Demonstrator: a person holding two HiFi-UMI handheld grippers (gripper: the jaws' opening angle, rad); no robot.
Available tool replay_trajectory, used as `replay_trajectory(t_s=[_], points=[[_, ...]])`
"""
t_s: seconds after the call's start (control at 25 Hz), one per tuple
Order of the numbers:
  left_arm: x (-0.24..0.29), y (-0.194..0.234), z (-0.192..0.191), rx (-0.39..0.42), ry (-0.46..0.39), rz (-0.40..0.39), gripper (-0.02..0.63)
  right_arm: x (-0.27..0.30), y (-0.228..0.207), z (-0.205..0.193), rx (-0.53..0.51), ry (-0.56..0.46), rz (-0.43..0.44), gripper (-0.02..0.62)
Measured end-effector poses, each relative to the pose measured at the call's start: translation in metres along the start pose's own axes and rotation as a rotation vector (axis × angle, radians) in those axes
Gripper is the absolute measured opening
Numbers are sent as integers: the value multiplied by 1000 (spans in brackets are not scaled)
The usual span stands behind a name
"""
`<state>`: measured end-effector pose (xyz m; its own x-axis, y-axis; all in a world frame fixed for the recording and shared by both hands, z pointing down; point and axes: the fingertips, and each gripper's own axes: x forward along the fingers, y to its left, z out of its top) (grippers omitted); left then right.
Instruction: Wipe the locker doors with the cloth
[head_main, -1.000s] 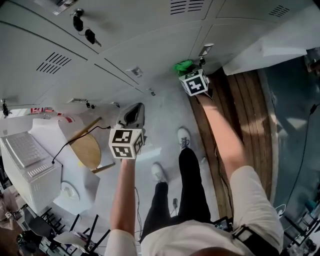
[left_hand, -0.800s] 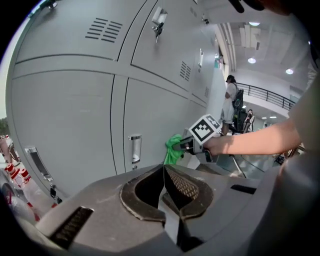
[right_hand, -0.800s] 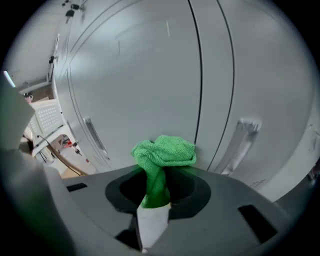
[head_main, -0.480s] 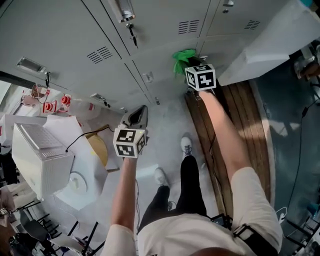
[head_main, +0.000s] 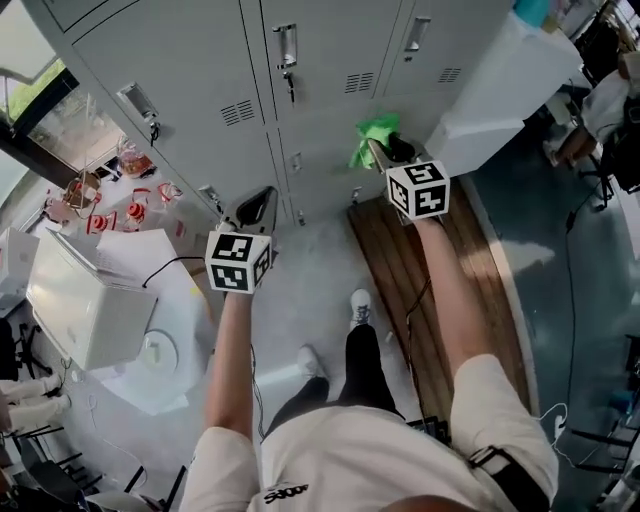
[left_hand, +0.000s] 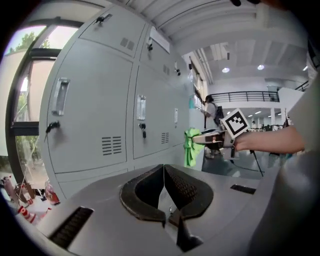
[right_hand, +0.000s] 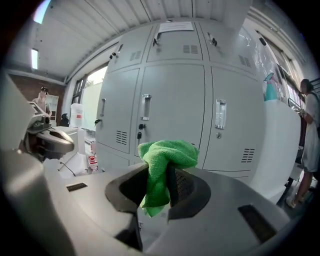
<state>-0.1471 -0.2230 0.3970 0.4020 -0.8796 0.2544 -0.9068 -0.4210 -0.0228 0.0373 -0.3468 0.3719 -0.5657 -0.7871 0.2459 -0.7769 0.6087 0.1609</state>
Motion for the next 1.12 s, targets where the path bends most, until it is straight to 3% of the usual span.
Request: replay_trajectory(t_s=[0.24,0.6,0.84,1.12], points=[[-52,-32,54,29,-57,-84,18,-101,27,40,-28,-32,-43,86],[-120,-82,134,199,-198,-137,19,-220,64,107,-122,-154,-104,86],[-154,-101,150,238,-243,-165,20,-253,97,124,-152,-193,-121,86],[-183,-95,155,236,-272,-131,19,-265,127,135,-126,-235,-104,86]])
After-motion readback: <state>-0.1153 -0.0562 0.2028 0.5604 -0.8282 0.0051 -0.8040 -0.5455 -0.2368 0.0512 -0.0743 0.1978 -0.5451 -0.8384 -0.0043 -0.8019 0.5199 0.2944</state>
